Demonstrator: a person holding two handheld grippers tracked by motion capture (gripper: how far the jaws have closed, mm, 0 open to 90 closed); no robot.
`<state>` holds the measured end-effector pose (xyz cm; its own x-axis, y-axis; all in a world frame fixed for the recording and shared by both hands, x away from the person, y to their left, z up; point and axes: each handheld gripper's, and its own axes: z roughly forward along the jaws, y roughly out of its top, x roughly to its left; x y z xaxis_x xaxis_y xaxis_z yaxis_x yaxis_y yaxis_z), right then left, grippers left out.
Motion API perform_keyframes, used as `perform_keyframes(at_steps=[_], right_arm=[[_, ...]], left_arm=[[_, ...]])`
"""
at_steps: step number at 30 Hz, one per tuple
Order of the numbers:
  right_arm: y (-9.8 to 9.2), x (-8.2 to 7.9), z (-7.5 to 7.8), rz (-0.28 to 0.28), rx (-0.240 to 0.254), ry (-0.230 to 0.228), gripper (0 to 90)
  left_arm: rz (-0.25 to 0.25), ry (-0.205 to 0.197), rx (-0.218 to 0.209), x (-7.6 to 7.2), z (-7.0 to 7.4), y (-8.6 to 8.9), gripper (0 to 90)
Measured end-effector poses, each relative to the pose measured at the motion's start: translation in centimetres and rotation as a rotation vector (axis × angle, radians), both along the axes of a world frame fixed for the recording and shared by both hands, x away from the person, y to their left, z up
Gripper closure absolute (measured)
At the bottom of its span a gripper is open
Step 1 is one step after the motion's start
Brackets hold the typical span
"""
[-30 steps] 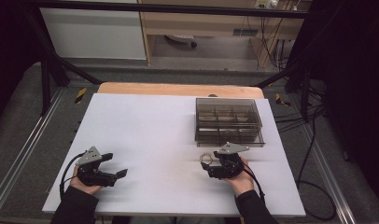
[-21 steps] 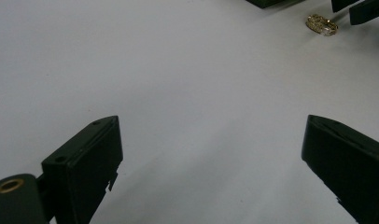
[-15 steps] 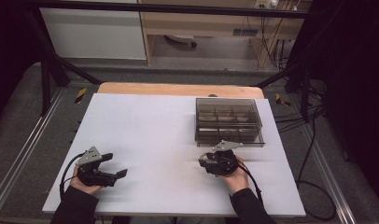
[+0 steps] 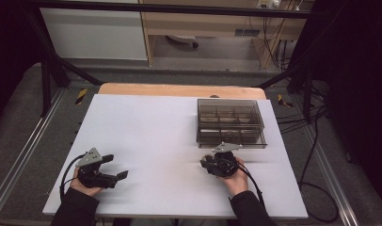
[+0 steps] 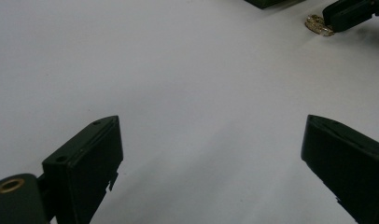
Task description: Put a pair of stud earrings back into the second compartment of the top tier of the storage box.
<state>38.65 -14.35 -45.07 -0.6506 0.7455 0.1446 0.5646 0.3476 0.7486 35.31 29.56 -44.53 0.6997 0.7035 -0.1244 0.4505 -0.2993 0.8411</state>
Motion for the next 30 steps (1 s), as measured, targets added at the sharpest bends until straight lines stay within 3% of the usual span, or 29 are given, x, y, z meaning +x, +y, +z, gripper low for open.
perform_keyframes(at_steps=[14,30], right_arm=[[0.12,0.13,-0.36,0.012,-0.019,0.015,75.0],[-0.06,0.23,-0.32,0.015,-0.002,0.029,83.8]], left_arm=[[0.0,0.002,0.001,0.01,-0.03,0.05,5.3],[0.0,0.002,0.002,0.02,-0.04,0.06,5.3]])
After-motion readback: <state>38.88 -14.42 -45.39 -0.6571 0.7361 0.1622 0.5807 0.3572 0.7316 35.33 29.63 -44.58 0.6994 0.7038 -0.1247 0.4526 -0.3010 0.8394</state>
